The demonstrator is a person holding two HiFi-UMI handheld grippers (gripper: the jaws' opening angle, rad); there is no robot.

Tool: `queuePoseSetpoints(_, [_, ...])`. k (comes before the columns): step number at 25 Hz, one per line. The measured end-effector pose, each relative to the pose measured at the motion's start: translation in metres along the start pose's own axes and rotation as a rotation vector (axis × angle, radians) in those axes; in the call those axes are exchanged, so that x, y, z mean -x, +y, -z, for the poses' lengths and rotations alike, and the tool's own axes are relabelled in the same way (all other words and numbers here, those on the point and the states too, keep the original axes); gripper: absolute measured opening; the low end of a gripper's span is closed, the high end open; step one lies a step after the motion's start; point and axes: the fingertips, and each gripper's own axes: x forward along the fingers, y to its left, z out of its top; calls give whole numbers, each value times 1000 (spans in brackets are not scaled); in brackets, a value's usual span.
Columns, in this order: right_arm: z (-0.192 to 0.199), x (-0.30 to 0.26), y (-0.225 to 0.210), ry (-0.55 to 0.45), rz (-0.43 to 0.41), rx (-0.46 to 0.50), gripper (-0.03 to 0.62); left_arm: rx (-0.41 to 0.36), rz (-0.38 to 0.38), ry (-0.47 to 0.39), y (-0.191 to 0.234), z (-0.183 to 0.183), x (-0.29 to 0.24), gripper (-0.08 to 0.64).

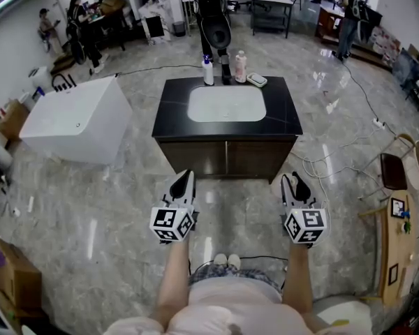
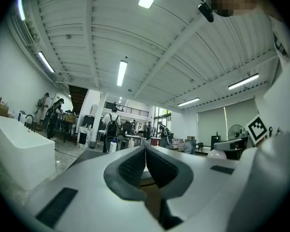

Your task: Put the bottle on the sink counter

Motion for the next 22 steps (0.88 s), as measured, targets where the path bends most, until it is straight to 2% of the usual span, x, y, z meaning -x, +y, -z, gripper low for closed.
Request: queuePoseSetpoints(22, [4,-15,17,-22,31,-15,143,-2,27,-1,27,5,2,28])
